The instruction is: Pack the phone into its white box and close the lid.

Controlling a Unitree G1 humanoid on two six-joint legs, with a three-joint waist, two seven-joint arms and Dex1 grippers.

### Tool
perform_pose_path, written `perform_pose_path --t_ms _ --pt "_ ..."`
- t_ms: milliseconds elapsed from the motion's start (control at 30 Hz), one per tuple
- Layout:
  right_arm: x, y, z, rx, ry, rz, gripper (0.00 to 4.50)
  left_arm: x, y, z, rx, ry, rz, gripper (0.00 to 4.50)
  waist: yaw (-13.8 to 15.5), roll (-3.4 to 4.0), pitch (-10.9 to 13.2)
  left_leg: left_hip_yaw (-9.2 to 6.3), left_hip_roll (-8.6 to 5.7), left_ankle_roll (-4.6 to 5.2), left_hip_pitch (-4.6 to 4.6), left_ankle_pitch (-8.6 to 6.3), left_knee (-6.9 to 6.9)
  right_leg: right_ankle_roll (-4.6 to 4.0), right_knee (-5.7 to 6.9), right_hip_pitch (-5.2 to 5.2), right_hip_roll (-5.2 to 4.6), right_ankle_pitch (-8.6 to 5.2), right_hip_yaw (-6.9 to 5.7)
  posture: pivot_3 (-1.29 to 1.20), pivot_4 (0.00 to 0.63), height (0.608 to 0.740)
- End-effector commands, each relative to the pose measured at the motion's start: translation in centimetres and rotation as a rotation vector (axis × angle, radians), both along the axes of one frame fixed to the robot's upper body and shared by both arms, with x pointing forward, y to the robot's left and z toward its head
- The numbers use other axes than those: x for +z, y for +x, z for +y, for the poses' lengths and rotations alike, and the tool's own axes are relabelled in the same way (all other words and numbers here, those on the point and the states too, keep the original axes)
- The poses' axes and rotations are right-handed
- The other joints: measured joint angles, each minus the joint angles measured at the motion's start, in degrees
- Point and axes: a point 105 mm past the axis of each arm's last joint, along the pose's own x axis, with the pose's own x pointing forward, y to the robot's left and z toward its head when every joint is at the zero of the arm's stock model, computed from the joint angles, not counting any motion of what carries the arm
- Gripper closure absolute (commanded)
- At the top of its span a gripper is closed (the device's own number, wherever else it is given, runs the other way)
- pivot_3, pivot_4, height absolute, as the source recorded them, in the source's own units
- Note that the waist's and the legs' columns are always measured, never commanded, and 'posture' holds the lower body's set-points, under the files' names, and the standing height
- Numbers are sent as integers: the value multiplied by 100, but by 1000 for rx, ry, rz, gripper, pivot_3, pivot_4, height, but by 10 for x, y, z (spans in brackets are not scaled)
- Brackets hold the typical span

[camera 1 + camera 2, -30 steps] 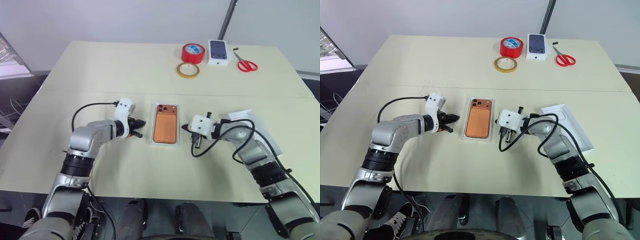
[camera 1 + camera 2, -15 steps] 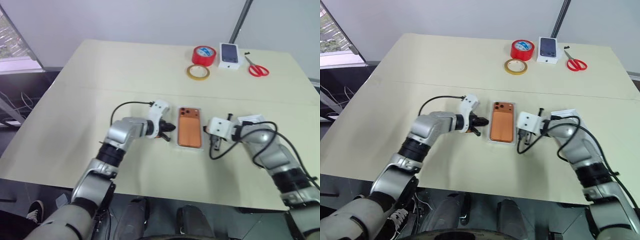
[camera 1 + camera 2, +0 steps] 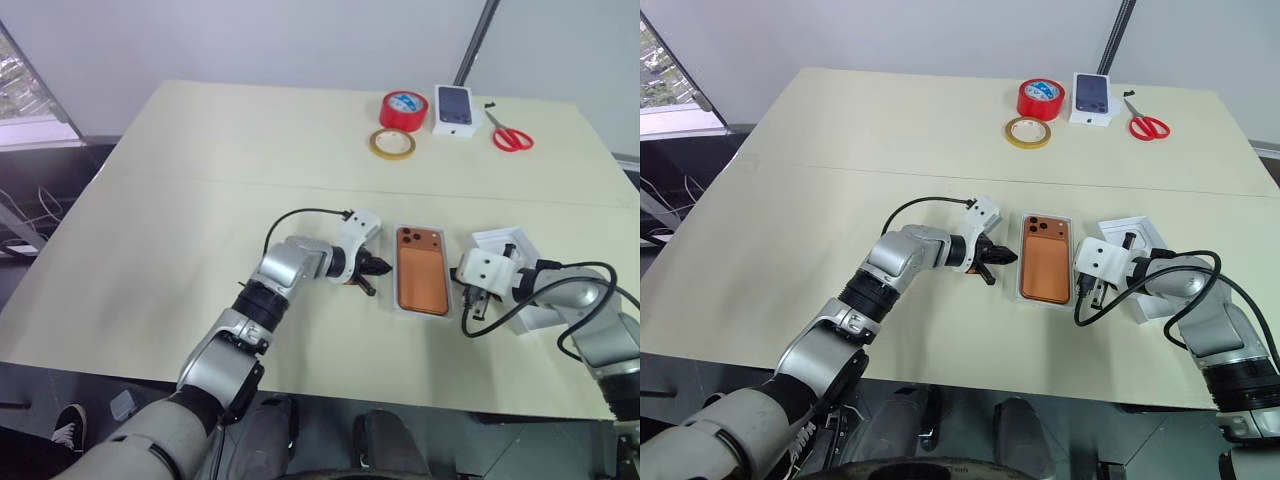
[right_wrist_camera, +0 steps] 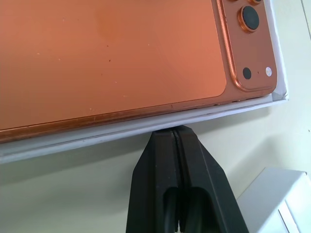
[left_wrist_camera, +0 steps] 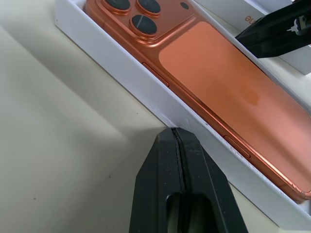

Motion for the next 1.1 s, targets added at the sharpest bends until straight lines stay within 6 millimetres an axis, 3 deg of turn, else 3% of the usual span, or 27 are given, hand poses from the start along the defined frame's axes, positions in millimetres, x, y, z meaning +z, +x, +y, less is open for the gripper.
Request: perform_pose_path --t_ms 33,133,200,233,300,400,567,700,967,1100 --pt "14 0 0 13 -10 -36 4468 13 9 6 4 -4 -79 4500 -5 0 0 0 0 0 0 0 0 0 0 0 0 0 0 0 150 740" --pt "21 2 -11 -34 3 -24 4468 15 20 26 60 -18 -104 4500 -14 1 1 0 0 0 0 0 -1 0 0 -1 0 0 1 0 150 740" --pt "34 5 -14 -55 42 -43 3945 24 26 37 101 -86 -111 4500 -37 9 6 0 2 0 0 0 -1 0 2 -3 0 0 2 0 150 740" --pt "40 7 -14 -60 53 -60 3636 29 28 41 118 -109 -125 3966 -54 11 7 0 2 0 -1 0 -1 0 3 -5 0 0 2 0 150 740" --pt "54 8 -11 -79 118 -81 2679 40 30 52 138 -144 -191 3240 -123 12 8 0 4 -1 -1 0 -3 0 5 -7 0 0 3 0 150 740" --pt "65 9 -12 -93 143 -103 1108 53 25 66 102 -167 -310 1743 -130 13 8 0 6 -2 -2 0 -6 0 5 -8 0 0 3 0 150 740" --pt "69 12 -26 -225 190 -99 1108 67 16 94 53 -159 -518 1743 -135 18 6 1 6 -5 0 0 -7 -1 5 -8 -3 0 4 0 150 740" --pt "50 -4 -45 -401 218 44 1108 78 -3 123 -33 -242 -596 1743 -128 19 6 1 6 -4 -4 -1 -11 -2 -1 -12 -9 0 5 0 150 740" --pt "39 -25 -42 -530 329 241 1108 56 -39 157 -182 -184 -647 1743 -155 32 4 3 7 0 -3 -4 -22 -6 -5 -17 -20 1 6 0 150 740" --pt "31 -31 -39 -568 368 331 1108 51 -50 161 -224 -196 -628 1743 -141 34 4 5 6 2 -5 -5 -24 -9 -7 -19 -26 -1 6 0 150 740"
